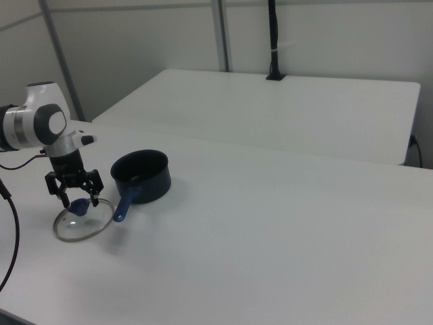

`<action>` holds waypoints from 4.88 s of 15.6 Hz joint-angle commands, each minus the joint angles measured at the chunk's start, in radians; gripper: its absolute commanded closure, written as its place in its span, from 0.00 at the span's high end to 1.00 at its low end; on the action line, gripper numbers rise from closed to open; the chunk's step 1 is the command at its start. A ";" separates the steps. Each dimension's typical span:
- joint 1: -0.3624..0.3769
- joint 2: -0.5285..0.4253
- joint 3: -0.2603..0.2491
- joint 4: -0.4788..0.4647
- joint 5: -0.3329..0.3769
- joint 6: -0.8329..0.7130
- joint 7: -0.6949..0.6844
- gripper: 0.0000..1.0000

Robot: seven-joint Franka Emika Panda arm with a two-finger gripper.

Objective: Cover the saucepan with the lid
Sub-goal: 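Lower the open gripper around the blue knob of the lid, then close the gripper on the blue knob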

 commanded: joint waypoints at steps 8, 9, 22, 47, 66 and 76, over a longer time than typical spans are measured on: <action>-0.008 -0.040 0.001 -0.046 -0.017 0.021 -0.010 0.88; -0.007 -0.040 0.001 -0.046 -0.017 0.020 -0.010 0.87; 0.003 -0.040 0.001 -0.046 -0.016 0.006 0.024 0.76; -0.006 -0.069 0.003 -0.041 -0.005 -0.043 -0.002 0.88; -0.006 -0.006 0.004 -0.032 -0.016 0.046 0.015 0.51; -0.011 -0.072 0.003 -0.032 -0.014 -0.009 0.016 0.32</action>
